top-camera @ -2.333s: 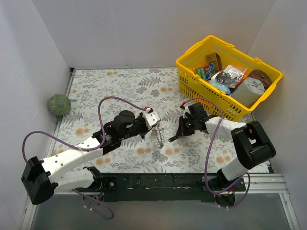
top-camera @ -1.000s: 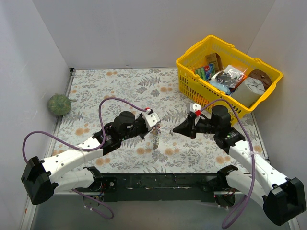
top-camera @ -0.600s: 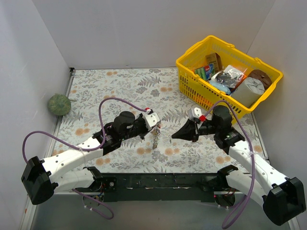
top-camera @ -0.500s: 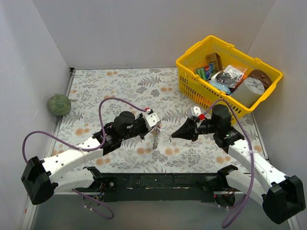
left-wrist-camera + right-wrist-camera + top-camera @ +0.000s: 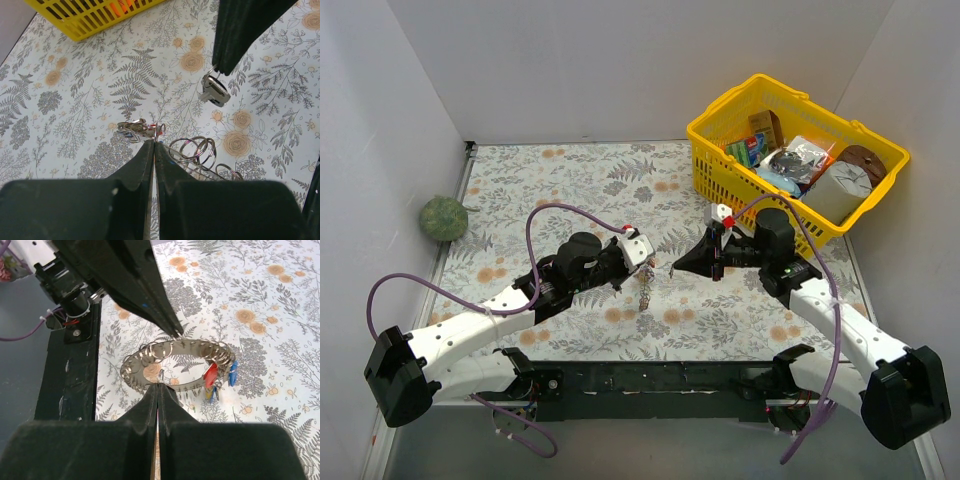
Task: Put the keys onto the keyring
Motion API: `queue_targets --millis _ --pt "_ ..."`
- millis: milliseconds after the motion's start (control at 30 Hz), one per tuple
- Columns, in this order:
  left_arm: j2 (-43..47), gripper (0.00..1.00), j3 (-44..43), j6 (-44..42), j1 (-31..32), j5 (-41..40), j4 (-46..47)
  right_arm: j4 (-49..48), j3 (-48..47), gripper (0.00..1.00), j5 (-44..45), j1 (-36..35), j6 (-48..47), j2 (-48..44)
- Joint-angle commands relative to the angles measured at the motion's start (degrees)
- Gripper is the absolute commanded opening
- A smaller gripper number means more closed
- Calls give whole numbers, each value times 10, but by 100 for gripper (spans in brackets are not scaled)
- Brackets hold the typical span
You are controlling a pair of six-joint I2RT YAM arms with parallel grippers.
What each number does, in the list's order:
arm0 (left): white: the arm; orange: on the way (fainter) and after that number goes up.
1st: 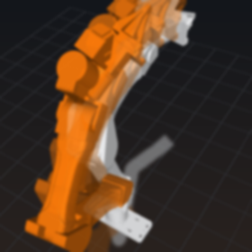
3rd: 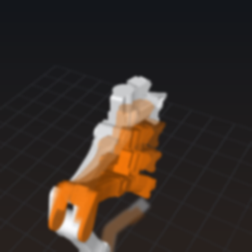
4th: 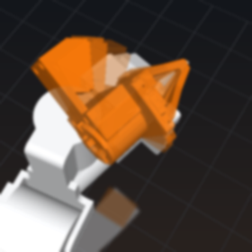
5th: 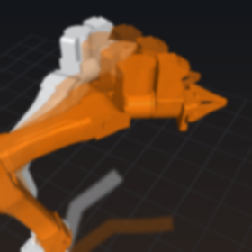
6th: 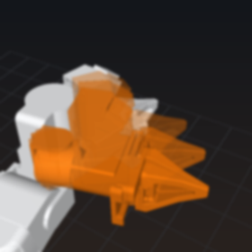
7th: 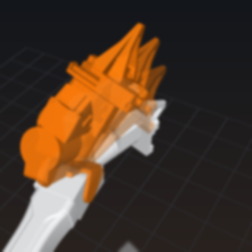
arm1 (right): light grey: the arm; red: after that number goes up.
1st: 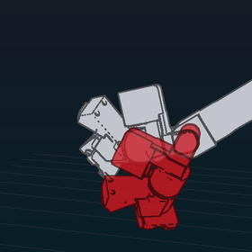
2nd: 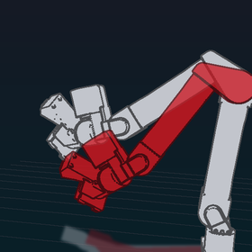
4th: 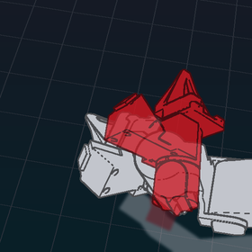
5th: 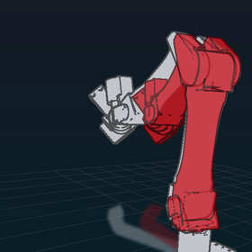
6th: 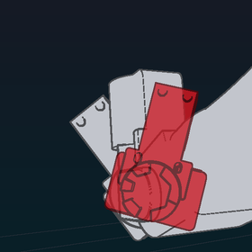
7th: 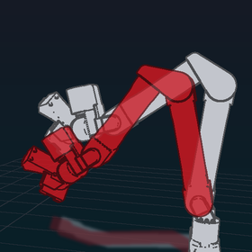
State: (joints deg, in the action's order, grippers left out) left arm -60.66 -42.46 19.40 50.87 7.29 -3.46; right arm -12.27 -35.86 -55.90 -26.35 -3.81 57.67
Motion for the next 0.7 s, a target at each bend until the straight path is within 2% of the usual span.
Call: queue_targets --millis 0,333,667 --pt "6 0 -5 -4 3 -6 18 -23 -42 1 31 1 17 18" --pt "4 0 -5 -6 3 -7 17 -50 -62 1 32 -18 28 78" --pt "2 0 -3 -6 4 -3 17 -58 -83 1 66 -86 23 106"
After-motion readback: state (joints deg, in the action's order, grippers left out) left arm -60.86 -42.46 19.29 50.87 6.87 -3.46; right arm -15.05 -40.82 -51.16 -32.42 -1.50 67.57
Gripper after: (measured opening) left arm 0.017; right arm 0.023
